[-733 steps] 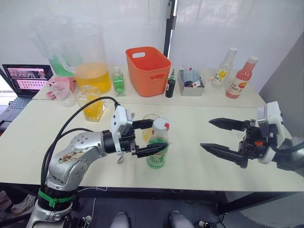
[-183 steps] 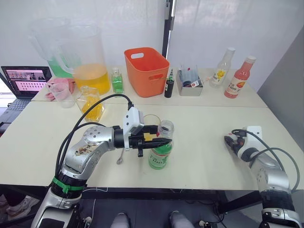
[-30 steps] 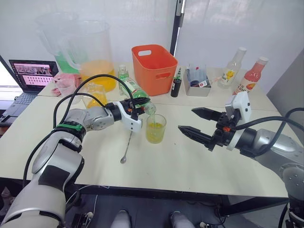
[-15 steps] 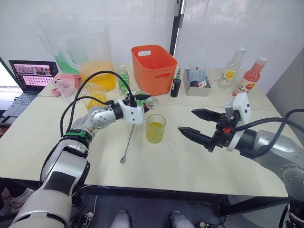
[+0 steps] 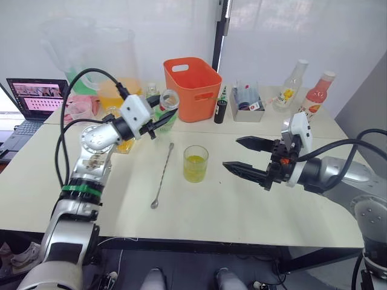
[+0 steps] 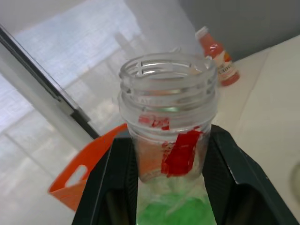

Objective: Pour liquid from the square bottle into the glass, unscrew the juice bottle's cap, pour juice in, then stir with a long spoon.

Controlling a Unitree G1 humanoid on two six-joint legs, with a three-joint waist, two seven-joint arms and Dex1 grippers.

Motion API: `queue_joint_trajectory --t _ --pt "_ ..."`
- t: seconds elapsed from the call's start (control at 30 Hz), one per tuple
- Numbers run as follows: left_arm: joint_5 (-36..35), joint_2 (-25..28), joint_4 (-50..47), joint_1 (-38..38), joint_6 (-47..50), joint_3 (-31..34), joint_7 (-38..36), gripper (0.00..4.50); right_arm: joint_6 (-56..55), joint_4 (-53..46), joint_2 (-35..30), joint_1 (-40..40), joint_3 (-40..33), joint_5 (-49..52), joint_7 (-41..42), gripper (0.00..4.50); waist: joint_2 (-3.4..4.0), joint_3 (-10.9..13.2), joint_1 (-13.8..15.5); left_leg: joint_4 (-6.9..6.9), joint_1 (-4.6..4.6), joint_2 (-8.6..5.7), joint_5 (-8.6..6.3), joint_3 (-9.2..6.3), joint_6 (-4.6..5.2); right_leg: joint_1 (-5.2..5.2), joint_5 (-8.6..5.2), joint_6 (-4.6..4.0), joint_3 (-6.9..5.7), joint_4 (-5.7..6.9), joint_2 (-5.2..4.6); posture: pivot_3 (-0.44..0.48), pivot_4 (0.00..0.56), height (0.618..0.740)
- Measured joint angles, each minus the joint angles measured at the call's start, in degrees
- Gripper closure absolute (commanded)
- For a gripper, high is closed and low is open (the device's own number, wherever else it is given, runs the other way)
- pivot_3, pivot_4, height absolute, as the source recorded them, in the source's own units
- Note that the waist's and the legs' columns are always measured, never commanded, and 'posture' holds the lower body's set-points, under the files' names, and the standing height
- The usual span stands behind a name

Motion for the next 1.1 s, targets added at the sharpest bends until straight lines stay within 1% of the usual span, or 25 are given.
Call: queue_joint_trajectory --t 0.07,0.2,0.23,0.27,0.33,0.4,0.5,0.67,0.8,0.97,1.1 --pt "-1.46 1.83 -5.91 4.12 5.16 2.05 0.18 3.05 -0.13 1.51 -0.20 -1.13 0.76 -0.51 2.61 0.02 0.00 0.00 -0.31 0.02 0.07 0.00 0.01 0.01 0.01 0.01 -0.02 0.04 0.00 0.04 0.01 0.000 0.150 0.740" --pt "-4.00 4.57 -14.42 11.68 13.53 7.15 2.34 3.05 -0.29 5.26 -1.28 -3.72 2.47 -2.48 6.78 0.02 0.00 0.00 -0.70 0.06 0.20 0.01 0.03 0.04 0.04 0.10 -0.09 0.00 0.01 0.03 0.01 0.000 0.150 0.740" --pt "-5.31 5.33 -17.09 14.25 16.07 8.93 2.89 3.05 -0.40 6.48 -1.29 -4.38 3.04 -3.05 8.10 0.02 0.00 0.00 -0.85 0.07 0.20 0.03 0.03 0.04 0.04 0.10 -0.16 -0.11 0.00 0.02 0.01 0.000 0.150 0.740" --pt "-7.98 6.14 -20.29 17.80 19.92 11.58 3.50 3.05 -0.83 8.28 -1.23 -5.62 4.02 -4.00 9.74 0.02 0.00 0.00 -1.15 0.07 0.20 0.03 0.03 0.06 0.04 0.09 -0.19 -0.18 0.02 0.01 0.01 0.000 0.150 0.740" --pt "-12.58 6.89 -24.00 22.46 25.57 15.46 3.79 3.05 -1.08 10.74 -1.03 -7.34 5.28 -5.70 11.68 0.02 0.00 0.00 -1.37 0.07 0.20 0.03 0.03 0.05 0.04 0.08 -0.21 -0.20 0.01 0.03 0.01 0.000 0.150 0.740" --pt "-16.45 7.35 -26.48 26.68 30.30 19.14 4.11 3.05 -2.00 12.47 -0.52 -8.97 6.36 -7.50 12.99 0.02 0.00 0.00 -1.41 0.07 0.20 0.04 0.03 0.05 0.04 0.06 -0.25 -0.27 0.00 0.04 0.01 0.000 0.150 0.740" --pt "-19.73 8.01 -26.71 29.64 34.84 25.09 5.69 3.05 -2.59 13.35 1.15 -9.99 7.27 -8.96 14.00 0.02 0.00 0.00 -1.42 0.07 0.20 0.04 0.03 0.05 0.04 0.04 -0.30 -0.37 -0.01 0.04 0.02 0.000 0.150 0.740" --pt "-19.75 10.42 -20.95 29.85 36.97 32.80 8.74 3.05 -2.59 12.73 2.84 -9.89 7.19 -8.94 14.24 0.02 0.00 0.00 -1.21 0.08 0.19 0.04 0.02 0.06 0.03 0.06 -0.30 -0.38 -0.01 -0.06 0.01 0.000 0.150 0.740" --pt "-19.34 10.50 -14.62 27.88 37.01 33.61 8.67 3.05 -2.60 10.72 3.23 -8.55 6.05 -8.92 13.15 0.02 -0.01 0.00 -0.79 0.07 0.16 0.04 0.01 0.05 0.02 0.05 -0.31 -0.39 -0.05 -0.08 0.01 0.000 0.150 0.740" --pt "-13.21 13.28 1.97 16.94 32.83 31.70 8.70 3.05 -2.43 7.68 3.20 -5.33 4.24 -8.92 10.73 0.02 -0.06 -0.02 -0.55 0.06 0.15 0.05 0.01 0.08 0.02 0.01 -0.25 -0.46 -0.10 -0.12 -0.01 0.000 0.150 0.740" --pt "-8.87 13.45 13.58 7.82 28.57 28.00 8.51 3.05 -2.22 5.61 3.40 -3.88 3.06 -8.86 8.30 0.02 -0.06 -0.02 -0.06 0.01 0.14 0.06 0.02 0.06 0.02 0.01 -0.25 -0.45 -0.16 -0.11 -0.01 0.000 0.150 0.740"
